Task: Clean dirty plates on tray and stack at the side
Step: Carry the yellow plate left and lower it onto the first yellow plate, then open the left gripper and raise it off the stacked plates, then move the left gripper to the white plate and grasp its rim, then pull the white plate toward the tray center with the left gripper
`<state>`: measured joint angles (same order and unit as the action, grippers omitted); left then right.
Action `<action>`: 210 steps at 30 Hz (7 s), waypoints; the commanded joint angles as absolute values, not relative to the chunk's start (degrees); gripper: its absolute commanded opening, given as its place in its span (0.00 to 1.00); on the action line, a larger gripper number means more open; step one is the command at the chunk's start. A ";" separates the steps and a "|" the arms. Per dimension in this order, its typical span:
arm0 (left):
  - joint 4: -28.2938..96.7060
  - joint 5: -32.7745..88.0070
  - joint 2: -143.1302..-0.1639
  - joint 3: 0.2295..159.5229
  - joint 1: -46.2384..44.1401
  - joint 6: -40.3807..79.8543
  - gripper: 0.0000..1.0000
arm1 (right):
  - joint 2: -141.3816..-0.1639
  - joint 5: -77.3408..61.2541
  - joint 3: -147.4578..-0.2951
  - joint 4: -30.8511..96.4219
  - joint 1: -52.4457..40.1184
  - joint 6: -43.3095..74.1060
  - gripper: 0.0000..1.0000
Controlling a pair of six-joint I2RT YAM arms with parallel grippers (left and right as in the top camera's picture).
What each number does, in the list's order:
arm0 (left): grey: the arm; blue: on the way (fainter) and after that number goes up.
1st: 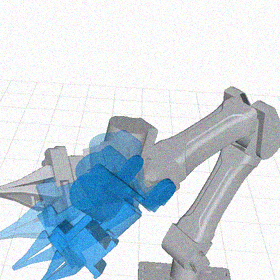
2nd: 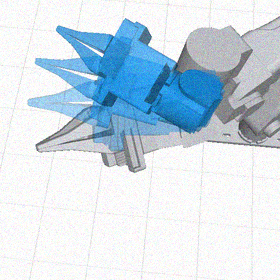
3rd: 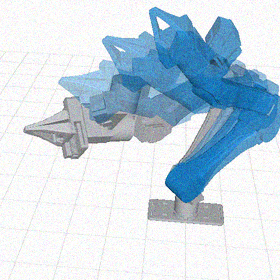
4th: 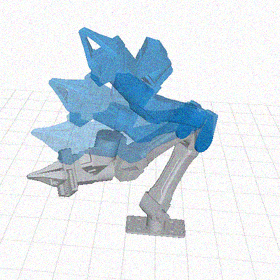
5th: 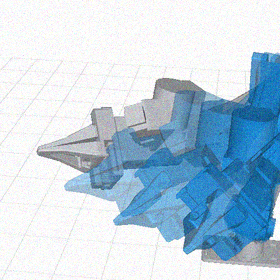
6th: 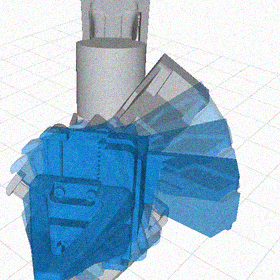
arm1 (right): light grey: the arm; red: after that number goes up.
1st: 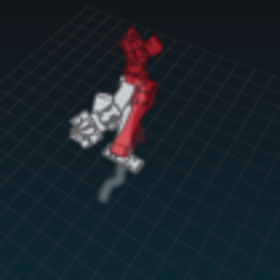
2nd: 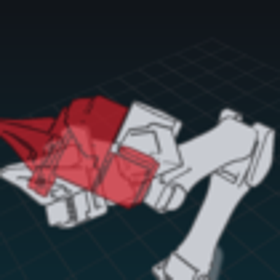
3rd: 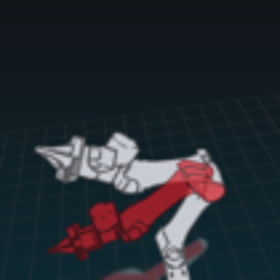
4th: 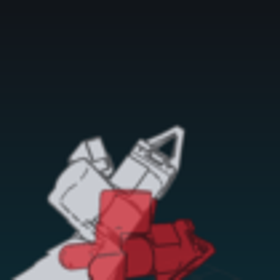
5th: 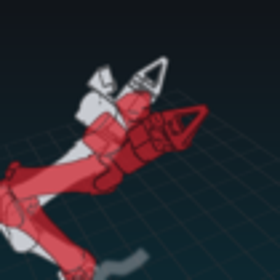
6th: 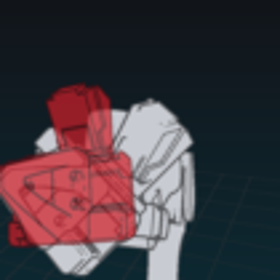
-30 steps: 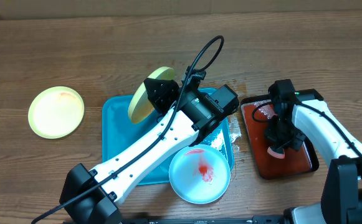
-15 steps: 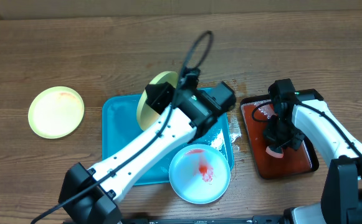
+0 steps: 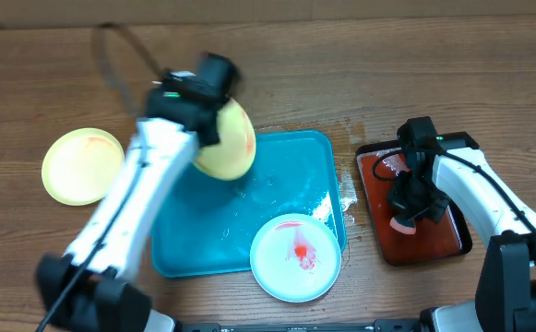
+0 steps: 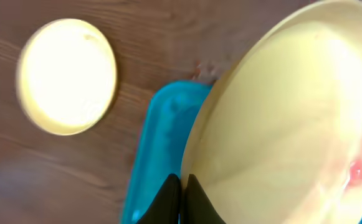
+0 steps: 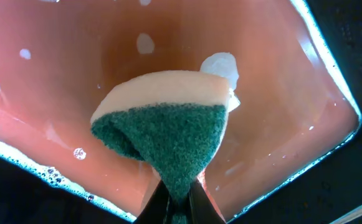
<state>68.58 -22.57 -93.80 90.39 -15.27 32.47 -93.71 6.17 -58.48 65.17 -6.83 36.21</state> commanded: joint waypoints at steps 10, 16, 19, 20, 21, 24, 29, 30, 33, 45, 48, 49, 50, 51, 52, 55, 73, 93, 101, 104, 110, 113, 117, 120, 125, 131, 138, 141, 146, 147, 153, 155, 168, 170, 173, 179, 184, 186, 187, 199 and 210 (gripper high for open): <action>62.83 7.33 -87.22 85.43 21.39 32.40 0.05 | -92.31 3.68 -58.46 65.14 -6.72 35.51 0.04; 54.13 12.34 -87.33 72.75 35.33 33.78 0.04 | -92.31 3.68 -58.46 65.23 -6.72 35.51 0.04; 48.97 12.53 -88.03 66.24 40.69 33.71 0.04 | -92.31 3.68 -58.46 65.39 -6.72 35.51 0.04; 47.66 12.51 -88.51 64.62 42.06 33.58 0.04 | -92.31 3.68 -58.46 65.52 -6.72 35.51 0.04; 46.74 12.53 -88.90 63.61 43.00 33.45 0.04 | -92.31 3.68 -58.46 65.65 -6.72 35.51 0.04; 44.25 12.51 -90.65 61.80 45.34 33.41 0.04 | -92.31 3.68 -58.46 66.08 -6.72 35.51 0.04; 40.82 12.49 -94.67 61.80 46.48 33.43 0.04 | -92.31 3.68 -58.46 66.72 -6.72 35.51 0.04; 40.03 12.49 -95.68 61.80 46.48 33.43 0.04 | -92.31 3.68 -58.46 66.94 -6.72 35.53 0.04; 38.15 12.49 -98.41 61.80 46.48 33.41 0.04 | -92.31 3.68 -58.46 67.48 -6.72 35.53 0.04; 35.55 11.49 -99.98 62.98 46.48 30.76 0.11 | -92.31 3.05 -58.46 67.79 -6.72 35.48 0.04; 35.51 11.49 -99.98 63.44 46.44 29.23 0.25 | -92.31 2.83 -58.46 67.77 -6.72 35.48 0.04; 35.48 11.53 -99.98 63.57 46.41 28.58 0.26 | -92.31 2.83 -58.46 67.77 -6.72 35.48 0.04; 35.46 11.51 -99.98 63.68 46.41 28.21 0.28 | -92.31 2.83 -58.46 67.77 -6.72 35.48 0.04; 35.51 11.51 -99.98 63.86 46.44 27.86 0.30 | -92.31 2.83 -58.46 67.77 -6.72 35.48 0.04; 35.48 11.64 -99.98 64.14 46.44 27.31 0.31 | -92.31 2.83 -58.46 67.77 -6.72 35.48 0.04; 35.57 12.38 -99.96 65.98 46.30 26.89 0.32 | -92.31 2.83 -58.46 67.77 -6.72 35.40 0.04; 53.93 13.39 -99.96 82.96 19.00 10.04 0.29 | -92.31 2.66 -58.46 67.11 -6.72 34.63 0.04; 47.16 15.51 -99.96 82.91 -13.30 6.17 1.00 | -92.31 2.66 -58.46 66.65 -6.72 34.02 0.04; 44.99 18.26 -99.96 82.89 -13.30 6.46 0.33 | -92.31 2.66 -58.46 66.67 -6.72 34.02 0.04; 44.56 16.34 -99.96 82.89 -13.28 9.85 0.24 | -92.31 2.66 -58.46 66.65 -6.72 34.02 0.04; 46.70 13.82 -99.96 82.89 -13.15 13.28 0.17 | -92.31 2.66 -58.46 66.63 -6.72 34.02 0.04; 48.90 14.59 -99.96 82.89 -13.23 11.22 0.12 | -92.31 2.66 -58.46 66.65 -6.72 34.00 0.04; 55.02 15.05 -99.90 82.89 -14.00 10.70 0.04 | -92.31 2.66 -58.46 66.63 -6.72 33.87 0.04; 60.77 13.47 -99.85 82.89 -15.79 11.62 0.05 | -92.31 2.63 -58.46 66.65 -6.72 32.67 0.04; 68.23 5.52 -98.37 82.87 -20.14 17.76 0.17 | -92.31 2.59 -58.46 66.65 -6.72 32.49 0.04; 74.63 3.05 -96.38 81.67 -26.39 22.72 0.22 | -92.31 2.44 -58.46 66.46 -6.72 31.64 0.04; 67.31 11.29 -96.29 69.71 -30.83 25.96 0.24 | -92.31 2.20 -58.46 66.28 -6.72 29.93 0.04; 60.73 17.39 -96.29 62.87 -31.20 27.77 0.26 | -92.31 2.22 -58.46 66.24 -6.72 29.91 0.04; 55.86 19.55 -96.29 56.31 -31.20 32.29 0.26 | -92.31 2.22 -58.46 66.24 -6.72 29.67 0.04; 55.83 19.51 -96.29 55.94 -31.20 32.93 0.26 | -92.31 2.17 -58.46 66.24 -6.72 29.45 0.04; 56.47 19.57 -96.29 55.48 -31.20 34.79 0.29 | -92.31 2.22 -58.46 66.26 -6.72 29.47 0.04; 56.77 19.68 -96.29 55.35 -31.20 35.07 0.31 | -92.31 2.20 -58.46 66.26 -6.72 29.47 0.04; 51.22 21.74 -96.29 50.09 -31.09 37.47 0.37 | -92.31 2.17 -58.46 66.28 -6.72 29.47 0.04; 50.24 21.69 -96.29 50.09 -31.09 37.50 0.34 | -92.31 2.17 -58.46 66.30 -6.72 29.47 0.04; 48.71 21.71 -96.31 50.09 -30.65 37.50 0.17 | -92.31 1.98 -58.46 66.32 -6.72 29.47 0.04; 47.90 21.69 -96.31 50.09 -27.29 37.17 0.04 | -92.31 1.76 -58.46 66.70 -6.72 29.47 0.04; 46.39 16.38 -96.29 50.52 -22.20 35.29 0.04 | -92.31 1.76 -58.46 66.72 -6.72 29.47 0.04; 45.36 15.35 -96.29 51.16 -19.59 32.75 0.04 | -92.31 1.74 -58.46 66.70 -6.72 29.23 0.04; 44.66 14.39 -96.29 51.46 -18.15 31.62 0.04 | -92.31 1.50 -58.46 66.63 -6.72 28.21 0.04; 39.33 9.87 -96.31 51.96 -11.79 19.64 0.04 | -92.29 0.16 -60.95 62.83 -6.72 23.57 0.04; 39.33 9.87 -96.31 51.96 -11.79 19.66 0.04 | -92.99 1.19 -59.96 56.62 -6.66 28.10 0.04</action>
